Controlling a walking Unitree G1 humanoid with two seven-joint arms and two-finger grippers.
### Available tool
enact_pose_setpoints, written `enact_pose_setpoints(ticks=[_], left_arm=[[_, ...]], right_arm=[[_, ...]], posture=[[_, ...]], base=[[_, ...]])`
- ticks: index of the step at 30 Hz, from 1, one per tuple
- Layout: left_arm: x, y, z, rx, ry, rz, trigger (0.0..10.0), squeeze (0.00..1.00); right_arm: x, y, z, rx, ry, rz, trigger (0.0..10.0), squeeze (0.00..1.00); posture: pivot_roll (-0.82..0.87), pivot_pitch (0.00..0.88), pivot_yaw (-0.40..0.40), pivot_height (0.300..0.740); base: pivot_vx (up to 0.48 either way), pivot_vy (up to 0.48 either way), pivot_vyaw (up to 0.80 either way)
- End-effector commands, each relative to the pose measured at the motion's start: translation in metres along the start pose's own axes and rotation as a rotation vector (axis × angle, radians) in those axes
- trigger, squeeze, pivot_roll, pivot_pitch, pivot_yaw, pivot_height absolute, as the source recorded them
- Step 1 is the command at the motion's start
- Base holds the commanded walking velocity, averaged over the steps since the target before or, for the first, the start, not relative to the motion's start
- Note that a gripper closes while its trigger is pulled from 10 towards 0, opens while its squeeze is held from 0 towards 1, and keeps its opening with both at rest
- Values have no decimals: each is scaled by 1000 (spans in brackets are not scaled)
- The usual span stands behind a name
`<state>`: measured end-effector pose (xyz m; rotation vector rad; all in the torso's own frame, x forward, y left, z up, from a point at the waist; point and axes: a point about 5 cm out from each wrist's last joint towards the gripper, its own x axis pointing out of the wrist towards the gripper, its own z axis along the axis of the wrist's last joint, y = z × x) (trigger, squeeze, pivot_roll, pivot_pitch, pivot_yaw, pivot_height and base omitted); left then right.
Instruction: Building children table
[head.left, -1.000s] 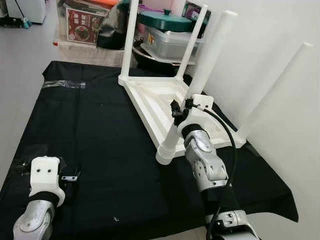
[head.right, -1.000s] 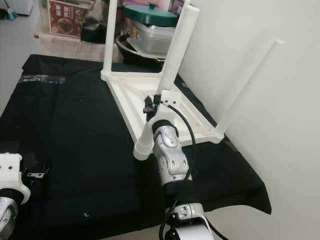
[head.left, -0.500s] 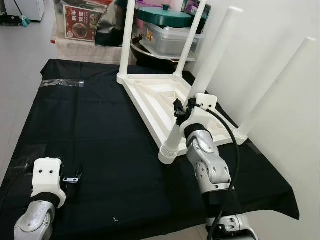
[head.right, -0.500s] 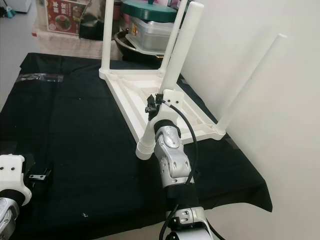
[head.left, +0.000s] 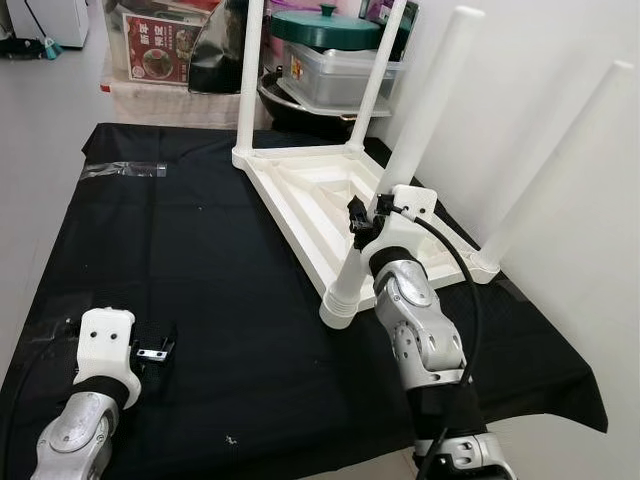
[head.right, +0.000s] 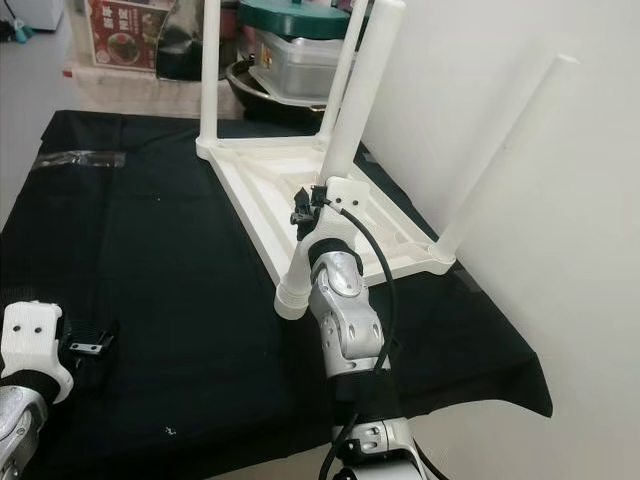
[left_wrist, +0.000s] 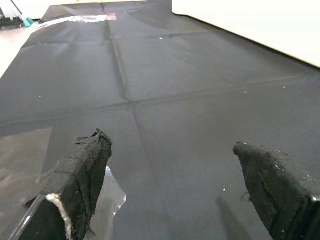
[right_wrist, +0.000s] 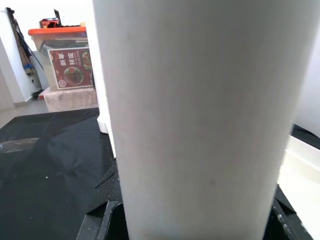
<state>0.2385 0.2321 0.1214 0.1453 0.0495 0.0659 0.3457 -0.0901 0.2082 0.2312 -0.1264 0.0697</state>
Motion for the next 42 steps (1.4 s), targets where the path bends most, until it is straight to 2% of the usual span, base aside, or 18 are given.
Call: enact_pose_setpoints(ticks=[1,11,22,23,26,27,29,30,32,33,34,35,36,42], left_arm=[[3,-6,-3,10,17,-44,10000,0],[18,-18,0,17,8,-123,10000,0],[20,-26,-4,10,17,-167,10000,0],[20,-26,-5,9,17,-171,10000,0],[21,-27,-5,9,17,-174,10000,0],[21,-27,-5,9,17,-176,10000,0],[21,-27,-5,10,16,-179,10000,0],[21,-28,-5,10,16,-181,10000,0],[21,-28,-5,11,16,-181,10000,0],[21,-28,-5,11,16,-182,10000,0],[21,-28,-5,11,16,-182,10000,0],[21,-28,-6,11,16,-183,10000,0],[21,-28,-6,11,15,-183,10000,0],[21,-27,-6,11,14,-181,10000,0]], right_arm=[[-7,-14,-11,116,34,-110,10000,0],[-10,-12,-8,123,24,-118,10000,0],[-12,-10,-5,119,19,-108,10000,16],[-12,-9,-5,120,19,-108,10000,90],[-12,-9,-5,123,20,-109,10000,114],[-12,-9,-5,125,20,-110,10000,251],[-12,-9,-5,128,20,-111,10000,361],[-13,-8,-4,131,16,-108,10000,392],[-13,-8,-4,132,14,-106,10000,392],[-13,-8,-3,136,9,-101,10000,682],[-13,-8,-3,136,9,-101,10000,682],[-13,-8,-1,142,1,-95,10000,965],[-13,-7,1,148,-9,-86,10000,1000],[-13,-6,10,166,-44,-52,10000,1000]], posture=[[155,0,-69,740],[116,0,-26,740],[105,0,-18,740],[104,0,-17,740],[104,0,-17,740],[104,0,-18,740],[104,0,-18,740],[105,0,-19,740],[105,0,-19,740],[107,0,-22,740],[107,0,-22,740],[107,0,-22,740],[107,0,-22,740],[107,0,-27,740]], base=[[0,0,0],[0,0,0],[0,0,0],[0,0,0],[0,0,0],[0,0,0],[0,0,0],[0,0,0],[0,0,0],[0,0,0],[0,0,0],[0,0,0],[0,0,0],[0,0,0]])
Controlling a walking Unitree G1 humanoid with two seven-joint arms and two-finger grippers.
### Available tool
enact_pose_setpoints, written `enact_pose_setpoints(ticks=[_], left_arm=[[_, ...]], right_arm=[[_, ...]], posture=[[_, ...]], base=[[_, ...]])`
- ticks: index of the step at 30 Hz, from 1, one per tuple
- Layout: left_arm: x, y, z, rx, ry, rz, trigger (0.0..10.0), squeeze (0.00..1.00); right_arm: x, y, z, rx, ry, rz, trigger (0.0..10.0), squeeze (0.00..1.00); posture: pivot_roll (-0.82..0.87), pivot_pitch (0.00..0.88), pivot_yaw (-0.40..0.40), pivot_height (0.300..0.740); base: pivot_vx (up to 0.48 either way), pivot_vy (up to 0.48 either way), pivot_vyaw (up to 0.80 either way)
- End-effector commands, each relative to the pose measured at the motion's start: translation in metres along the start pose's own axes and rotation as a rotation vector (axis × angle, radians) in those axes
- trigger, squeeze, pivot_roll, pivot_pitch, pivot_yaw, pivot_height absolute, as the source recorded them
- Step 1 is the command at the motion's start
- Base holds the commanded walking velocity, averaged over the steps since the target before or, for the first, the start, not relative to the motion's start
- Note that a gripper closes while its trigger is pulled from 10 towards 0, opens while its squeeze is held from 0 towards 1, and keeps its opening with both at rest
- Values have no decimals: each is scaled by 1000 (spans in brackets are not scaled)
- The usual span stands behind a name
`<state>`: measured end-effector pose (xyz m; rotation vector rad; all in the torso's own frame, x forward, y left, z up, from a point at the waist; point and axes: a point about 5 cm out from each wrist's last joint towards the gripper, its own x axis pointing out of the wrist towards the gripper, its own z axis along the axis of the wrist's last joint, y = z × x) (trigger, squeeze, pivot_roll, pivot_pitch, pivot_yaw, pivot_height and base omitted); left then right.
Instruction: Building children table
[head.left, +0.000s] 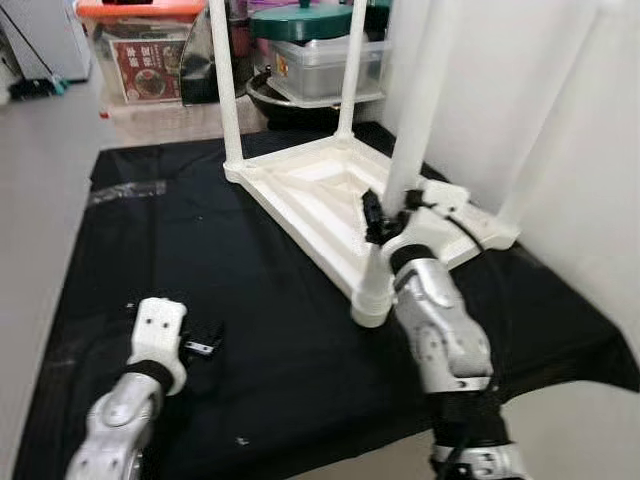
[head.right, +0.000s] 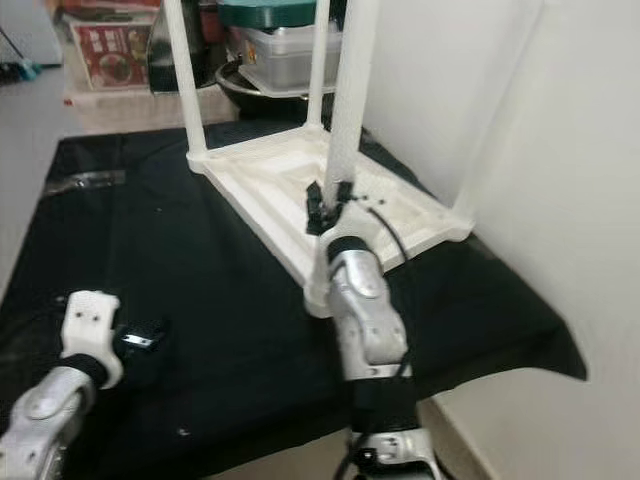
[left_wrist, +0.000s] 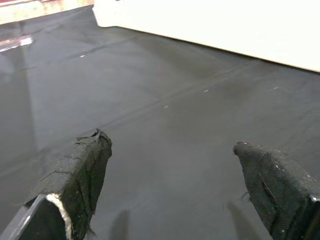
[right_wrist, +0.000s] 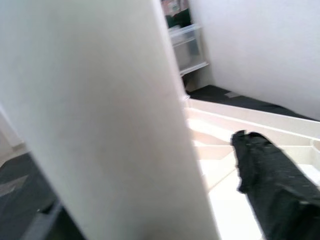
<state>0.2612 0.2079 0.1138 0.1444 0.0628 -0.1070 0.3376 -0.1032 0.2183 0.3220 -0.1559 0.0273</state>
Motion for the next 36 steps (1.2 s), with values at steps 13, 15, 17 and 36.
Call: enact_pose_setpoints(ticks=[13,15,17,36], left_arm=[[-1,-2,-5,7,13,-9,10000,0],[-1,-2,-5,7,13,-9,10000,0],[-1,-2,-5,8,13,-10,10000,0],[-3,1,-6,13,8,11,10000,0]], right_arm=[[-7,23,1,104,36,312,10000,1000],[-7,23,1,104,36,312,10000,1000],[-6,23,1,93,40,335,10000,1000],[30,-4,-14,-185,290,898,10000,0]], posture=[[117,0,-39,740],[117,0,-39,740],[117,0,-39,740],[156,0,-91,740]], base=[[0,0,0],[0,0,0],[0,0,0],[0,0,0]])
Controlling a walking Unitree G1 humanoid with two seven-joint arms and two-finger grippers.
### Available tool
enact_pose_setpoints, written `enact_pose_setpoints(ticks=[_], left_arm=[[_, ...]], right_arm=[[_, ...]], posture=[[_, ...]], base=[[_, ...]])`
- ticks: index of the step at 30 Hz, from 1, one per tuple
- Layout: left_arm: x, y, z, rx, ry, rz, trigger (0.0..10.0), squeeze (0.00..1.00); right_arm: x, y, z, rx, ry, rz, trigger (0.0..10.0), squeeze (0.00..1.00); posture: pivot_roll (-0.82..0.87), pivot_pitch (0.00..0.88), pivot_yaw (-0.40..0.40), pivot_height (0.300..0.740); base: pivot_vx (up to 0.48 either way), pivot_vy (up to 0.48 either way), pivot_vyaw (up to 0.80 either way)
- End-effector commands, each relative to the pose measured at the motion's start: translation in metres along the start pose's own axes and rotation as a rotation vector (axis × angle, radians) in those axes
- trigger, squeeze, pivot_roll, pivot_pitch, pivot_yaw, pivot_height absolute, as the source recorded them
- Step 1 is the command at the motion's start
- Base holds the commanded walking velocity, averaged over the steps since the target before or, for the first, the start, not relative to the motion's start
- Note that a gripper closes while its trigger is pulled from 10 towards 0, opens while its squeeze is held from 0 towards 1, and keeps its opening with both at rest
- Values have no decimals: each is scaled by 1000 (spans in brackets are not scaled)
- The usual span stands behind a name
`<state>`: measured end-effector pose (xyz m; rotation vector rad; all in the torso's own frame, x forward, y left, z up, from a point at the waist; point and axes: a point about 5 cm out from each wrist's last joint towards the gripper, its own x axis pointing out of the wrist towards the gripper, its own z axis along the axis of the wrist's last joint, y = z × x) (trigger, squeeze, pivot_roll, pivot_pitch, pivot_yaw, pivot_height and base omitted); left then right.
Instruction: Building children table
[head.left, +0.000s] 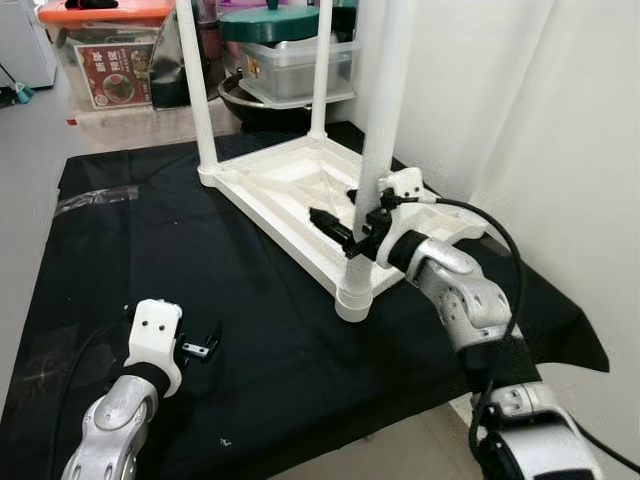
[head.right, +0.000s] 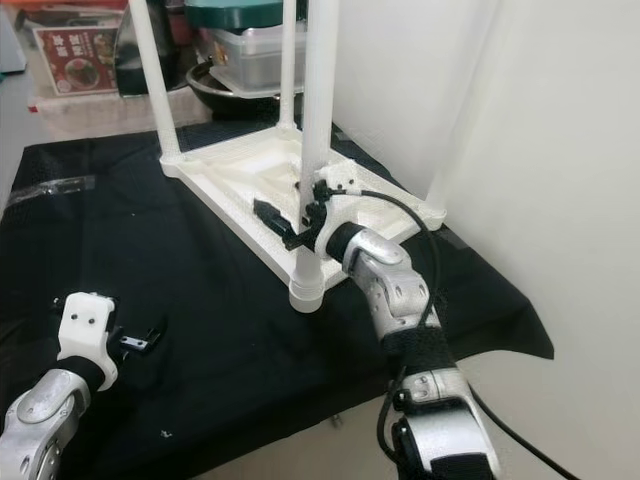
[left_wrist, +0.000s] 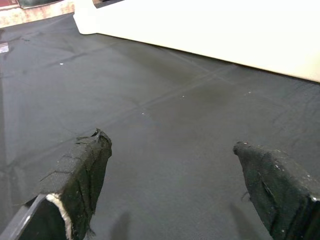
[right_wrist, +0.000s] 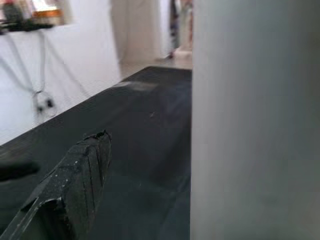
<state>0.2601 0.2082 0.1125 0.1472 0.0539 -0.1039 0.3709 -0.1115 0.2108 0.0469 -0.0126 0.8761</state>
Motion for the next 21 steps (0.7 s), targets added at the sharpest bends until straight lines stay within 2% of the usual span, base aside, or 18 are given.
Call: enact_pose_setpoints(ticks=[1,7,9,13,14,16,17,21], left_arm=[[-3,2,-5,10,17,12,10000,0],[-8,4,-6,13,21,23,10000,0],[-8,5,-6,15,23,25,10000,0],[-9,5,-6,17,23,25,10000,0],[-9,4,-6,17,23,24,10000,0],[-9,4,-6,18,23,24,10000,0],[-9,5,-6,21,25,24,10000,0],[-11,6,-7,24,27,25,10000,0]], right_arm=[[6,3,-2,6,26,98,10000,0],[0,-16,2,-42,75,138,10000,0],[-3,-26,6,-65,86,95,10000,0],[-5,-33,9,-82,93,59,10000,0],[-5,-36,9,-87,98,41,7529,0],[-5,-37,9,-90,101,31,7529,0],[-6,-40,9,-89,98,12,0,0],[-7,-41,10,-83,89,2,0,0]], posture=[[172,0,-104,740],[181,0,-110,740],[185,0,-113,740],[187,0,-115,740],[190,0,-117,740],[190,0,-117,740],[194,0,-117,740],[194,0,-118,740]], base=[[0,0,0],[0,0,0],[0,0,0],[0,0,0],[0,0,0],[0,0,0],[0,0,0],[0,0,0]])
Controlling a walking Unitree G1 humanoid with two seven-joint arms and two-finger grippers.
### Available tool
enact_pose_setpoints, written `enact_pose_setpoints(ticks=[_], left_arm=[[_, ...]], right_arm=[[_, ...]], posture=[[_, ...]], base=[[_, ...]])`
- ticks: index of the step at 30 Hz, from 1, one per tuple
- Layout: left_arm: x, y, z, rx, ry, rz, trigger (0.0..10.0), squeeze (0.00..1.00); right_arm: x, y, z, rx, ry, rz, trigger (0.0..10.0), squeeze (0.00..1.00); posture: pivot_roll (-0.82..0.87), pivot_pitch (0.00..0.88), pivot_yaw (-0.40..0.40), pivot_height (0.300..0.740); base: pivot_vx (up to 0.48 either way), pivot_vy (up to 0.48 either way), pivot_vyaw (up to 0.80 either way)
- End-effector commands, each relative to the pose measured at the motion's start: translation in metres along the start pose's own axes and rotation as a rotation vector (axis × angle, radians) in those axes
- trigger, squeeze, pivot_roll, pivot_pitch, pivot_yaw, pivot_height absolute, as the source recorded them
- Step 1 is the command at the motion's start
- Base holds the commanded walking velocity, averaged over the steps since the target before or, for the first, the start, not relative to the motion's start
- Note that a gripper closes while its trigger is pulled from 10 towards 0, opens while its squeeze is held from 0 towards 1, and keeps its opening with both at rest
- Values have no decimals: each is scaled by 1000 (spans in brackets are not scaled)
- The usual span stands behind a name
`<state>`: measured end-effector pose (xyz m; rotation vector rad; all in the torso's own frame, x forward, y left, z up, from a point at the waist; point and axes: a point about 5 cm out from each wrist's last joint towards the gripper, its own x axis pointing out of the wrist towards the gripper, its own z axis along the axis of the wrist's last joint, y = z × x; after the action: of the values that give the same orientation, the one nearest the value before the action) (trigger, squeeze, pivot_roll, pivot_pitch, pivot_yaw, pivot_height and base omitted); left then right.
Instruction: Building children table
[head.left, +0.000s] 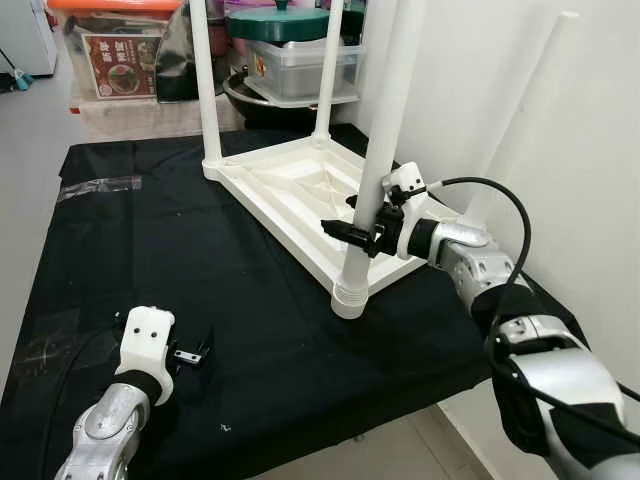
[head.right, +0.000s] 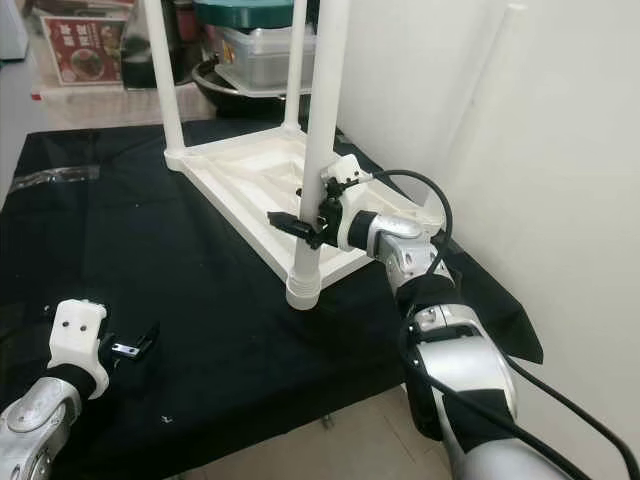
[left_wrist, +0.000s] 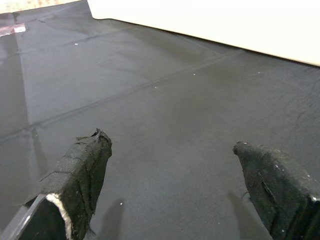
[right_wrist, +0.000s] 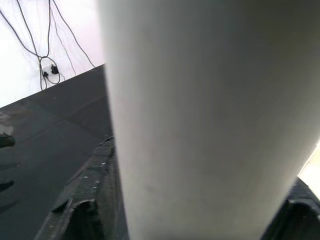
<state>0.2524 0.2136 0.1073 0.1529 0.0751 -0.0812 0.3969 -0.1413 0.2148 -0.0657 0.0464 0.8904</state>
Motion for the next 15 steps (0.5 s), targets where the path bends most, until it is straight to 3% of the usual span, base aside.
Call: enact_pose_setpoints(ticks=[1,11,13,15], left_arm=[[-3,2,0,20,4,4,10000,0],[-2,-2,-1,13,4,-8,10000,0],[-2,-2,-1,12,4,-9,10000,0],[-3,-2,-1,11,6,-8,10000,0]], right_arm=[[-1,-3,4,-9,-9,-12,0,0],[-2,-9,-2,1,-15,-114,0,0],[0,-11,-4,6,6,-181,0,0],[3,-15,-7,63,20,-343,0,0]], posture=[[194,0,-118,740],[186,0,-114,740],[186,0,-118,740],[191,0,-122,740]], base=[[0,0,0],[0,0,0],[0,0,0],[0,0,0]])
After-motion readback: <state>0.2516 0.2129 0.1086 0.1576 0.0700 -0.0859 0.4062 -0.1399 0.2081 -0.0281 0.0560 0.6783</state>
